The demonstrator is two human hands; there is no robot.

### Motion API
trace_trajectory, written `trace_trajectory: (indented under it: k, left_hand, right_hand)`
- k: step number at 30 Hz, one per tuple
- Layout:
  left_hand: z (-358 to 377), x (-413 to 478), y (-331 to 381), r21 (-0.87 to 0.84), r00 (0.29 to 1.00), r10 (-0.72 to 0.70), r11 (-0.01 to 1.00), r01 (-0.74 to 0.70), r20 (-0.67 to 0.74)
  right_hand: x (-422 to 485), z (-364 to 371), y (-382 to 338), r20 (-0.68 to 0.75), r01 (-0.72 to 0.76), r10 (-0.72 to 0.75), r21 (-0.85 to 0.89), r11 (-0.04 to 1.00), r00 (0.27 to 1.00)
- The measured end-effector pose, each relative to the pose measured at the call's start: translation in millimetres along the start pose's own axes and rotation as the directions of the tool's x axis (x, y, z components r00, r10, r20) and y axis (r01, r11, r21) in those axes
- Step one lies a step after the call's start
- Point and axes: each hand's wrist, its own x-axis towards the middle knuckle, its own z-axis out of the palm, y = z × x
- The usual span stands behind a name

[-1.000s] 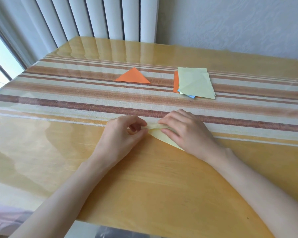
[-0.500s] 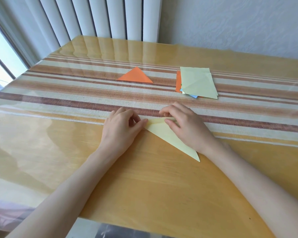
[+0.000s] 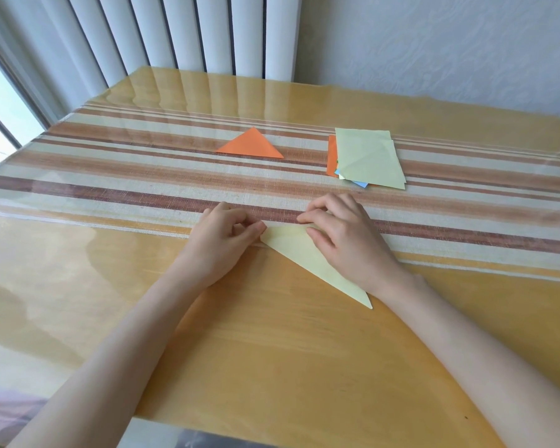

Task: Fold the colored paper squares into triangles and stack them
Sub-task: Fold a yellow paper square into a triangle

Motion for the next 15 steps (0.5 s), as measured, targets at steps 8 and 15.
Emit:
trace_trajectory:
  k: [8, 15]
  left_hand:
    - [9, 2, 0, 0.166, 0.998, 0.035, 0.986, -0.027, -0.047]
    - [-3, 1, -3, -0.036, 1.0, 0.024, 0.999, -0.023, 0.019]
  right_hand:
    - [0, -3, 0, -0.02, 0.004, -0.004, 0.016, 1.0, 1.0]
    - [-26, -34, -2, 0.036, -0.188, 0.185, 0.251, 0.949, 0.982]
